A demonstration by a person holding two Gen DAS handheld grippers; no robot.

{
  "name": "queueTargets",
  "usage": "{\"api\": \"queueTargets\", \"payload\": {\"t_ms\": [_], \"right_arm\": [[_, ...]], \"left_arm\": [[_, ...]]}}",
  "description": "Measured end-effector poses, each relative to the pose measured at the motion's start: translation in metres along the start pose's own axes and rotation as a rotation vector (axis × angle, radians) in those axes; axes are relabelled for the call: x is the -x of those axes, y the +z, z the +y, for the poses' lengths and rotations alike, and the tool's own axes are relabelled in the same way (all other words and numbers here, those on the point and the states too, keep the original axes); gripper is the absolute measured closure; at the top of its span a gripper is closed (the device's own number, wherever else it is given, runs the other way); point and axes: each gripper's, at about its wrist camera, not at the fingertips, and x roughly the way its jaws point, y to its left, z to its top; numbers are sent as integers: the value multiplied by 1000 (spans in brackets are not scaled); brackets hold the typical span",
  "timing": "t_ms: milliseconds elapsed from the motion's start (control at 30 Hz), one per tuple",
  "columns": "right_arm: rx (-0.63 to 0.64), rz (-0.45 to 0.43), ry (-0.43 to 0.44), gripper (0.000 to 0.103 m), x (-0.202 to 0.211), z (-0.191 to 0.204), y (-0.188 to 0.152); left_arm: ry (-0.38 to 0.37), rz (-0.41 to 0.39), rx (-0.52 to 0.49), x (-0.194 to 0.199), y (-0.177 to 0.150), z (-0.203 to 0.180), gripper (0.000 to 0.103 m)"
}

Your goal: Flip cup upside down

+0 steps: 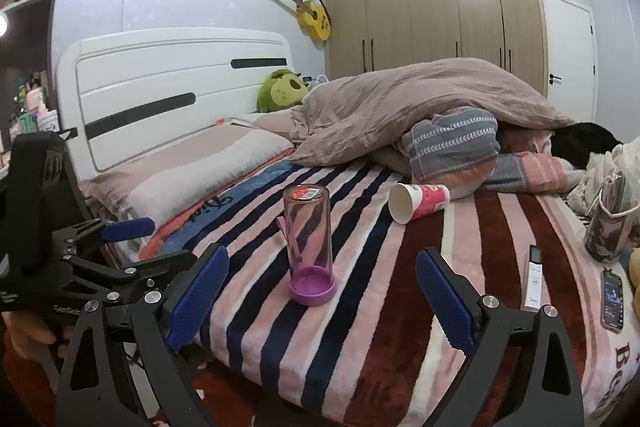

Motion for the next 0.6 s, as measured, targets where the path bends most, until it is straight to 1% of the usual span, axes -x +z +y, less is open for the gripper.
{"api": "queueTargets", "payload": {"t_ms": [200,600], "right_arm": [[-43,-1,14,8,6,-4,-4],[-37,18,6,8,9,-2,-8]], "left_arm": [[15,0,-5,5,-1,-2,1],[16,3,-4,5,-2,-2,1]]}}
